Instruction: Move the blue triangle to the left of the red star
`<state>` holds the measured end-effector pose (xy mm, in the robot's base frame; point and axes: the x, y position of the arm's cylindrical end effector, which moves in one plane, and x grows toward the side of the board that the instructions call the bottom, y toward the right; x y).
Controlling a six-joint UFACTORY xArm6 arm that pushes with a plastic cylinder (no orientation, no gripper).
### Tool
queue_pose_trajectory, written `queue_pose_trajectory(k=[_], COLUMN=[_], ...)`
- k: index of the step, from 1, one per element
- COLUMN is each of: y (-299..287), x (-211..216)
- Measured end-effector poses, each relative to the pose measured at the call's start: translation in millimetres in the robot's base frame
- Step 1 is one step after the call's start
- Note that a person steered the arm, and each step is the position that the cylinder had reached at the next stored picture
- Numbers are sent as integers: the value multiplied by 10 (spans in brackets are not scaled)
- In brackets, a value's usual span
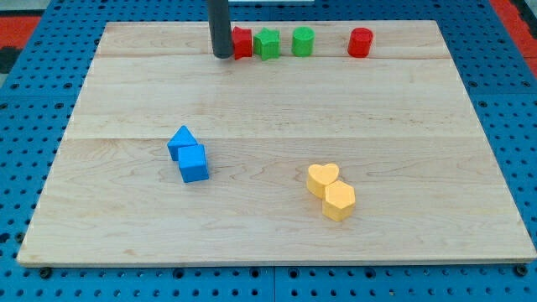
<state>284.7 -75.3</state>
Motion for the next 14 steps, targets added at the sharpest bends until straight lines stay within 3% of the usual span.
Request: queue_pose_trajectory(k=[2,3,4,6,7,8,10,12,13,14], y=[927,856,56,-1000,-1190,-531,-1059,-1270,-897,-912], x=[1208,1918,2093,1401,1348,1297,592,445,173,31])
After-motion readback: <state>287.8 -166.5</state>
